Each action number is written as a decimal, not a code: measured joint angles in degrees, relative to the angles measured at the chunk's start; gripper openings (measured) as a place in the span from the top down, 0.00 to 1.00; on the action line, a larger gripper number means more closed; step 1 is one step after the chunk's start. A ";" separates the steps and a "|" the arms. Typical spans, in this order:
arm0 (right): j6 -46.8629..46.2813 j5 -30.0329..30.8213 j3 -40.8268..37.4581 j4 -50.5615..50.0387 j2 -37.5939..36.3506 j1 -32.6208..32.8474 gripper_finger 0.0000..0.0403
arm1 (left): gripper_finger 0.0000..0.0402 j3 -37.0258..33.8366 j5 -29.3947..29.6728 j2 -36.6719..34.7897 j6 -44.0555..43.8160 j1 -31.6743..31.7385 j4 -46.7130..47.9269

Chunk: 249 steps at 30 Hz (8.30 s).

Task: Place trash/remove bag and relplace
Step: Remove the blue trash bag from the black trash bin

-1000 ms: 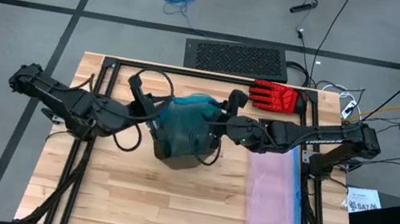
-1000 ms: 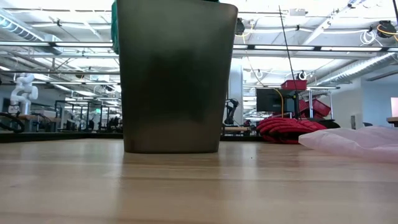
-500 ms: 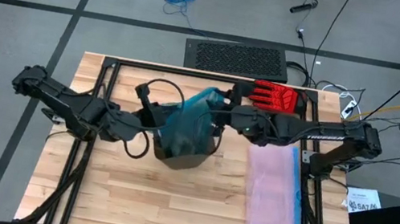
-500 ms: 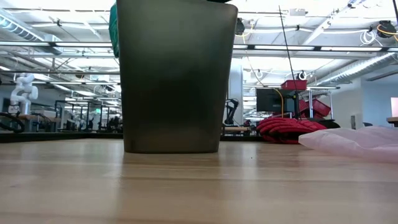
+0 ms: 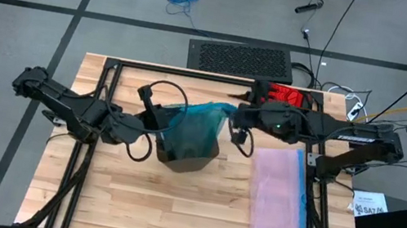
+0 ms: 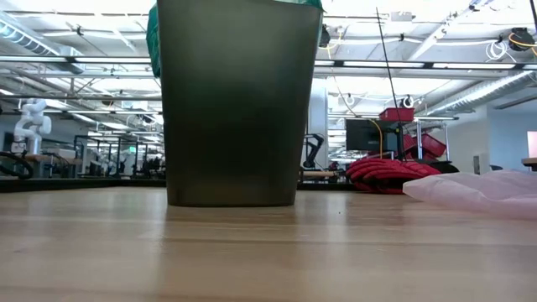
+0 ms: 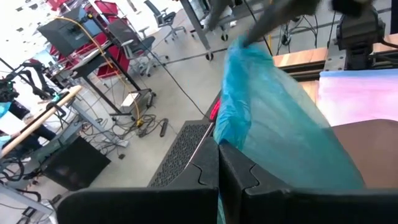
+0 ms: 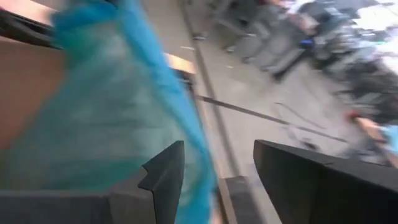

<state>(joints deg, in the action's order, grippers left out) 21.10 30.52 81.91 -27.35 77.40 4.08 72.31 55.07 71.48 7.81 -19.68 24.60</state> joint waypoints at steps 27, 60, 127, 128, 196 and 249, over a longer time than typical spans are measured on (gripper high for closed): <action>-3.35 -10.26 0.00 4.82 3.65 5.36 0.54 | 1.00 0.02 0.00 0.00 0.10 0.04 -0.17; 6.69 -0.06 -0.55 16.36 8.26 8.42 0.54 | 1.00 3.34 -4.04 -0.04 -1.87 -1.40 2.61; -20.35 -23.20 2.92 16.12 5.20 -0.18 1.00 | 0.93 15.45 -17.11 -7.24 -65.82 -0.72 27.42; -20.66 -23.06 2.93 16.05 5.20 0.16 1.00 | 0.96 15.43 -17.01 -6.67 -69.59 -1.01 31.27; -21.75 -24.89 2.91 11.71 5.25 2.58 1.00 | 0.93 -18.43 -33.27 -12.37 -105.53 5.97 16.57; -26.48 -45.80 15.76 -0.65 14.83 -18.30 0.52 | 1.00 10.55 -28.30 -12.92 -67.69 12.65 29.85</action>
<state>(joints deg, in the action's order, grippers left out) -5.37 -15.28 97.67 -28.00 92.23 -14.22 82.86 26.77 58.56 -59.88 -7.03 54.45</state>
